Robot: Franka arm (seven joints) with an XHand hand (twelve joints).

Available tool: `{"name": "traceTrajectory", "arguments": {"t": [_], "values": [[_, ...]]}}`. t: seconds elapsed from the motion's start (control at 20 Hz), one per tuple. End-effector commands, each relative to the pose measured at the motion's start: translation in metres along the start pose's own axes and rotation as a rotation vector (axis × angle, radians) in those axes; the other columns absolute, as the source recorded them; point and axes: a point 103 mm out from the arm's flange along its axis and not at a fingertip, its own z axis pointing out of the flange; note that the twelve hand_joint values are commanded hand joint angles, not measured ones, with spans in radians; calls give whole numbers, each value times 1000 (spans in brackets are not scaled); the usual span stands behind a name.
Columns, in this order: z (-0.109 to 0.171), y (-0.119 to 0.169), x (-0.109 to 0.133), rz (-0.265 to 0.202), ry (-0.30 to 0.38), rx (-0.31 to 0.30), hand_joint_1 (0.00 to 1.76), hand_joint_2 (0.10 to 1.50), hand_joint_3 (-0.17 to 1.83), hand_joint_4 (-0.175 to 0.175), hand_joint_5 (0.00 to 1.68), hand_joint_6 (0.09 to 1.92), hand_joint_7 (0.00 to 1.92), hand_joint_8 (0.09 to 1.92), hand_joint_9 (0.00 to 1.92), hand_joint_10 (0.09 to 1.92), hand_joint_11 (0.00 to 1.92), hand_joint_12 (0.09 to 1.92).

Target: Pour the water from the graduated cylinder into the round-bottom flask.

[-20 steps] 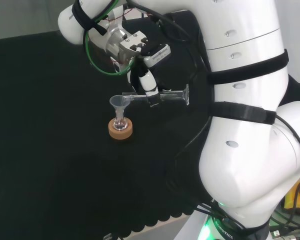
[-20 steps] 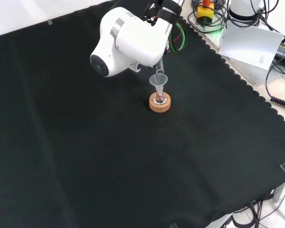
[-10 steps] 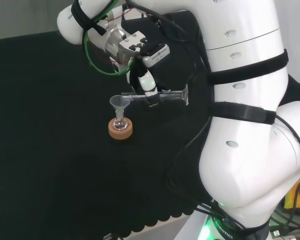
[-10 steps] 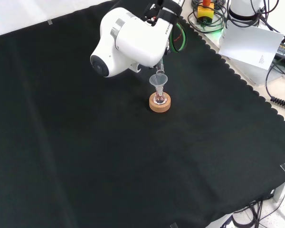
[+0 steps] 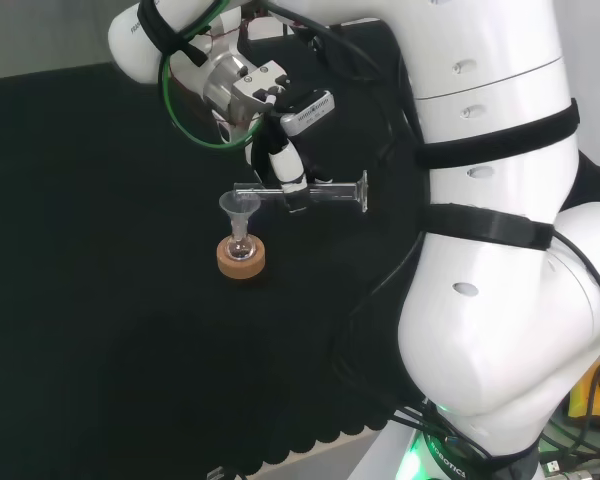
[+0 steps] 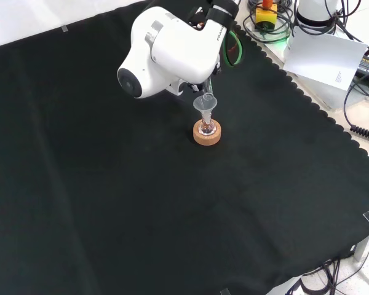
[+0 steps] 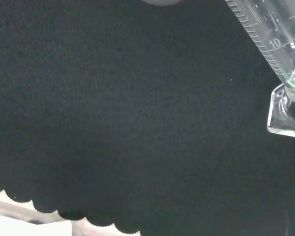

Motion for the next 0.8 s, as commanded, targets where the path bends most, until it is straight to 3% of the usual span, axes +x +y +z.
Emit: {"name": "traceTrajectory", "arguments": {"t": [0.05, 0.45, 0.8], "values": [[1, 0, 0, -27, 8, -35, 1267, 1096, 1, -175, 1001, 957, 1043, 942, 1500, 87, 1242, 766], [11, -1, -19, -55, 44, -83, 1267, 1097, 1, -175, 999, 959, 1041, 945, 1500, 87, 1242, 764], [19, -6, -38, -119, 103, -225, 1267, 1098, 1, -175, 998, 961, 1040, 947, 1498, 87, 1241, 762]]}}
